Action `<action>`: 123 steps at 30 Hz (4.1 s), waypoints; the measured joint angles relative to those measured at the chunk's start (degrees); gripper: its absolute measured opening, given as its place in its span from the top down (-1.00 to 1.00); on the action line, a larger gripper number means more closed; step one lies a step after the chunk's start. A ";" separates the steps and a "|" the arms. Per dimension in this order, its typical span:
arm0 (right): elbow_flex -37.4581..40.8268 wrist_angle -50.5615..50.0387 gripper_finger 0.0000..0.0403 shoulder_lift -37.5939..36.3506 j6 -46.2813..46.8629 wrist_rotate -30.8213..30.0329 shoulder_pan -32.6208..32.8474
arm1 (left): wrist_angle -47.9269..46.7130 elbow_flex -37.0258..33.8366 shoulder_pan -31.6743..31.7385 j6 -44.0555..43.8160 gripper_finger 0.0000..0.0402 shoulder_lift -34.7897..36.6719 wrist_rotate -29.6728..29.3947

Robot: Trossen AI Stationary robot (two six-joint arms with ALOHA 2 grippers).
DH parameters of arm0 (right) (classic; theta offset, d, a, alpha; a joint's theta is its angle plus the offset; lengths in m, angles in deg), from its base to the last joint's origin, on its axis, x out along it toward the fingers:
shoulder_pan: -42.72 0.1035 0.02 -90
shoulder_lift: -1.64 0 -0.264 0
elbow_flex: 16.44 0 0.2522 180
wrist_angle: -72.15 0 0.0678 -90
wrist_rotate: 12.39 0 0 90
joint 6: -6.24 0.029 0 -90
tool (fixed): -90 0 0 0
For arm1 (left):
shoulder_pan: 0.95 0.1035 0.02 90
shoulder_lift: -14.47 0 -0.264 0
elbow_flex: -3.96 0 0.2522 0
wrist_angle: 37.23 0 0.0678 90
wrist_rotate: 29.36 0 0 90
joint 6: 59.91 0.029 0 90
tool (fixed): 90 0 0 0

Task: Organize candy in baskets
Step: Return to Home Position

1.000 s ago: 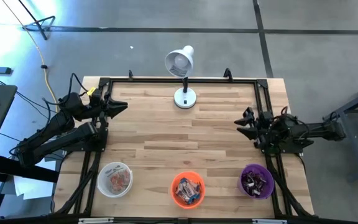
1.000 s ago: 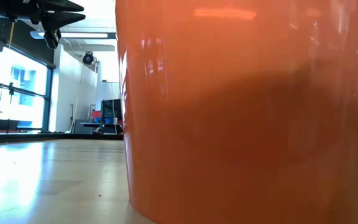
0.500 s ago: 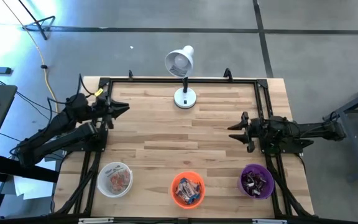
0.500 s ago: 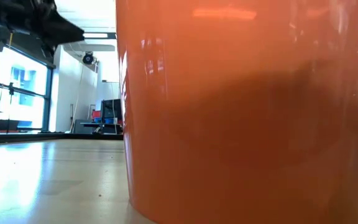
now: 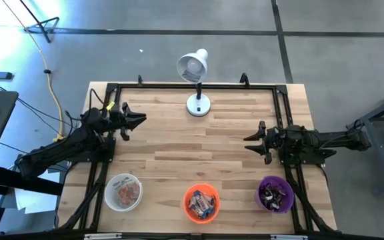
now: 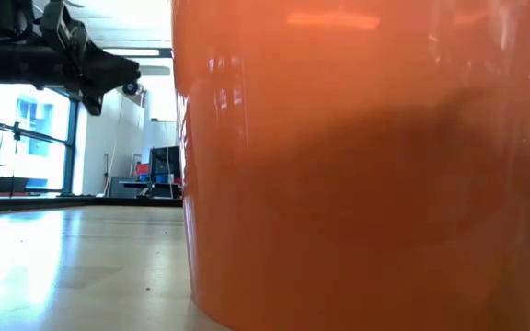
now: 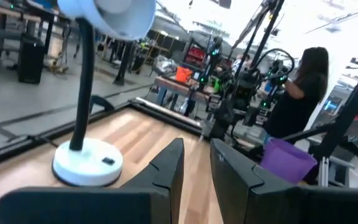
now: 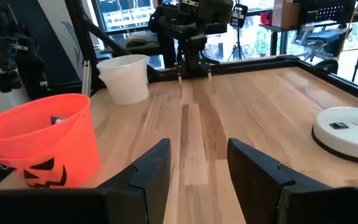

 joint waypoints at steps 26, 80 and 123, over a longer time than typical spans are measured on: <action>-0.05 -0.26 0.24 0.13 0.99 0.00 0.00 | -4.21 -3.64 0.00 2.68 0.68 -0.07 -0.74; 0.04 0.40 0.24 -5.97 0.85 0.00 -0.04 | -5.50 -3.57 -1.90 2.68 0.68 11.22 -1.55; 0.08 0.42 0.24 -5.97 0.86 0.00 -0.04 | -5.47 -3.62 -1.90 2.69 0.68 11.21 -1.55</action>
